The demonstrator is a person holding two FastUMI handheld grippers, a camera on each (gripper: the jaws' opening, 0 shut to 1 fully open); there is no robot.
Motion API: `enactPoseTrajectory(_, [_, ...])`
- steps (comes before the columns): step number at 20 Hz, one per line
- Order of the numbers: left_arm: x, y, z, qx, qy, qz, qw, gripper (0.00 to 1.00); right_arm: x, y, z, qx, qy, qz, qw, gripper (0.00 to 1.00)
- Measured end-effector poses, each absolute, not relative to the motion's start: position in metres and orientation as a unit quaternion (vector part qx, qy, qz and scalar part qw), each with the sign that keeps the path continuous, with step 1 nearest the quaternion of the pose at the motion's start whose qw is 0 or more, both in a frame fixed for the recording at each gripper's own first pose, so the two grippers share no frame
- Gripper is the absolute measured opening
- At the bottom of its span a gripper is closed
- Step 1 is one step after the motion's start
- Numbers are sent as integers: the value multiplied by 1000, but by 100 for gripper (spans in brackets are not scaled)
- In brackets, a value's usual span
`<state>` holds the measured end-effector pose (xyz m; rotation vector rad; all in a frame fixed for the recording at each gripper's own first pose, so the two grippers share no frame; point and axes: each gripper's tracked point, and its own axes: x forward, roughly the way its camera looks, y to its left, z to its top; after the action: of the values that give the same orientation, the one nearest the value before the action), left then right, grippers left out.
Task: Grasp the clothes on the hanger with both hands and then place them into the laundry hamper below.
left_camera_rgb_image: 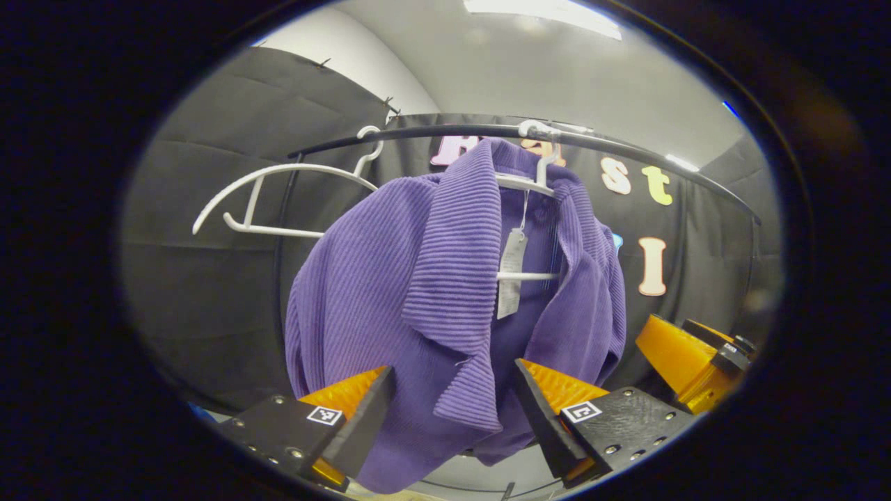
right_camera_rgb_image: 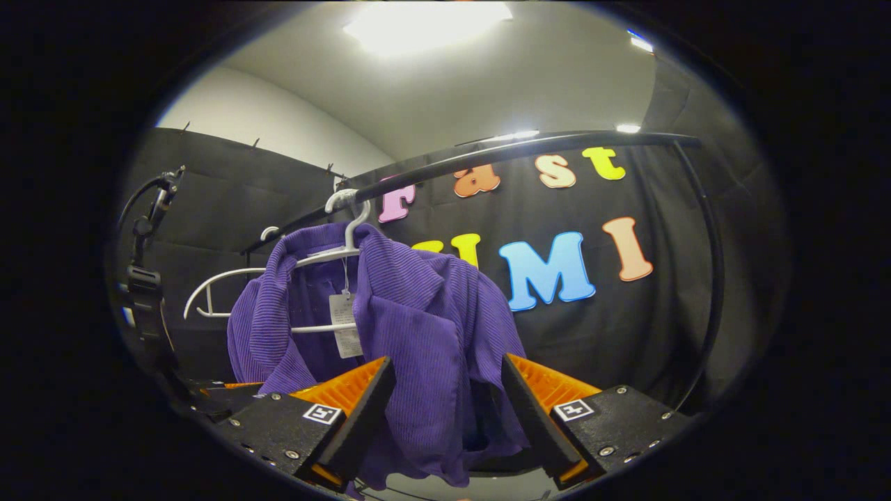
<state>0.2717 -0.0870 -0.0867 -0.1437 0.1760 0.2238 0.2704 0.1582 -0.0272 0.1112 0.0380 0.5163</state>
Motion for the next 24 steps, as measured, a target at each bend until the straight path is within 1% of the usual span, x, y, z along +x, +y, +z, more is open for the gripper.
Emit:
enactPoseTrajectory(2, [274, -78, -80, -58, 73, 132, 987, 97, 282, 170, -26, 50, 12, 268, 962, 95])
enactPoseTrajectory(3, [276, -75, -78, -51, 65, 141, 987, 100, 287, 173, -24, 46, 9, 270, 962, 95])
enactPoseTrajectory(4, [279, -72, -77, -51, 63, 148, 986, 100, 291, 179, -21, 45, 7, 277, 960, 95])
enactPoseTrajectory(5, [283, -69, -80, -54, 66, 154, 984, 100, 294, 188, -20, 44, 6, 289, 956, 95])
enactPoseTrajectory(6, [287, -66, -83, -59, 70, 160, 983, 97, 296, 196, -18, 45, 5, 302, 952, 95])
enactPoseTrajectory(7, [290, -63, -84, -62, 72, 167, 981, 100, 296, 202, -15, 48, 3, 315, 948, 95])
enactPoseTrajectory(9, [293, -56, -84, -69, 74, 175, 979, 100, 297, 214, -11, 56, 1, 334, 941, 95])
enactPoseTrajectory(10, [293, -51, -83, -69, 71, 183, 978, 94, 299, 218, -10, 60, 1, 337, 940, 95])
enactPoseTrajectory(12, [292, -44, -84, -71, 71, 191, 976, 82, 303, 228, -12, 63, 7, 337, 939, 94])
enactPoseTrajectory(15, [293, -40, -86, -62, 71, 198, 976, 82, 315, 241, -19, 53, 17, 320, 946, 94])
enactPoseTrajectory(16, [294, -37, -86, -59, 72, 201, 975, 77, 321, 242, -23, 50, 20, 308, 950, 95])
enactPoseTrajectory(18, [295, -38, -87, -59, 74, 195, 976, 77, 337, 238, -30, 45, 34, 271, 961, 94])
enactPoseTrajectory(19, [294, -38, -87, -57, 75, 188, 978, 83, 338, 242, -33, 55, 43, 275, 959, 94])
enactPoseTrajectory(21, [291, -38, -86, -46, 76, 173, 981, 83, 335, 246, -33, 81, 51, 283, 954, 94])
enactPoseTrajectory(23, [288, -37, -83, -44, 74, 158, 984, 59, 337, 235, -30, 82, 43, 275, 957, 73])
enactPoseTrajectory(24, [282, -36, -78, -41, 72, 155, 984, 46, 340, 226, -25, 81, 32, 263, 961, 51])
